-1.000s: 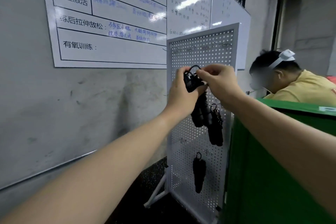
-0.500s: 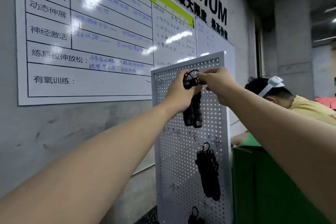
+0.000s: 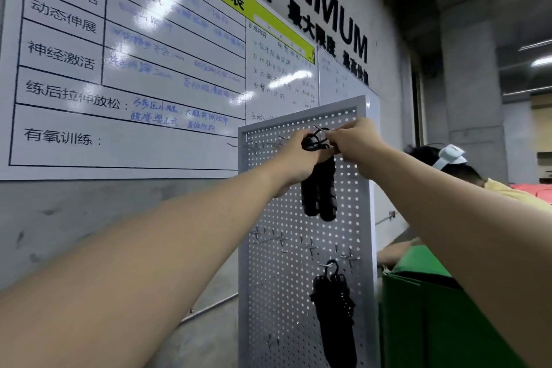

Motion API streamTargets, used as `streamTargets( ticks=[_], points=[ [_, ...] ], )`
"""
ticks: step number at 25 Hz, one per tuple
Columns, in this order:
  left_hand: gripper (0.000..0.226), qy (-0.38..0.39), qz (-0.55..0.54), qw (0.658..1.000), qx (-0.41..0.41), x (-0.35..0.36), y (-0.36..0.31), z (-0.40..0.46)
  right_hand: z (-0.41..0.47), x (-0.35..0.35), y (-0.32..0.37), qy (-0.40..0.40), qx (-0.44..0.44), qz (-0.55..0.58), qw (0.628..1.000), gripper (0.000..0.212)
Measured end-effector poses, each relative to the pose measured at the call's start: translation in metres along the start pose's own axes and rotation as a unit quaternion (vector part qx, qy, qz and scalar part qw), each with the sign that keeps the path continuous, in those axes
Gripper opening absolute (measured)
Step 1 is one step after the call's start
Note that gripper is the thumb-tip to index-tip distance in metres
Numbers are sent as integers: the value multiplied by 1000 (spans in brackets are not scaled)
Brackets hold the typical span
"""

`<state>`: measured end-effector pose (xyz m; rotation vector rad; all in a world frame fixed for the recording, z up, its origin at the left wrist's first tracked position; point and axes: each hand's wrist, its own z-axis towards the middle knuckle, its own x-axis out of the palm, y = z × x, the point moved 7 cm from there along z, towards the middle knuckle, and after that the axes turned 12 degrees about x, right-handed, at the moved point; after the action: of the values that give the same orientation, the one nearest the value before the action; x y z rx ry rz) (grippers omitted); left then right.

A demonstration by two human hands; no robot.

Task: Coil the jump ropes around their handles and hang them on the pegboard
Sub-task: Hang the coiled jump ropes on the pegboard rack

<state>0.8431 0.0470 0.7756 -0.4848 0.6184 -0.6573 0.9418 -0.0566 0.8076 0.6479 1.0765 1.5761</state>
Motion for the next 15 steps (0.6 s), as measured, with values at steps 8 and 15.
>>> streamTargets(
  ticks=[8,15],
  points=[
    [55,0,-25,1000,11,29,19,-1,10,-7,-17,-58,-37,1,998,13],
    [79,-38,36,999,9,24,16,-18,-13,-21,-31,-37,-41,94,994,0]
  ],
)
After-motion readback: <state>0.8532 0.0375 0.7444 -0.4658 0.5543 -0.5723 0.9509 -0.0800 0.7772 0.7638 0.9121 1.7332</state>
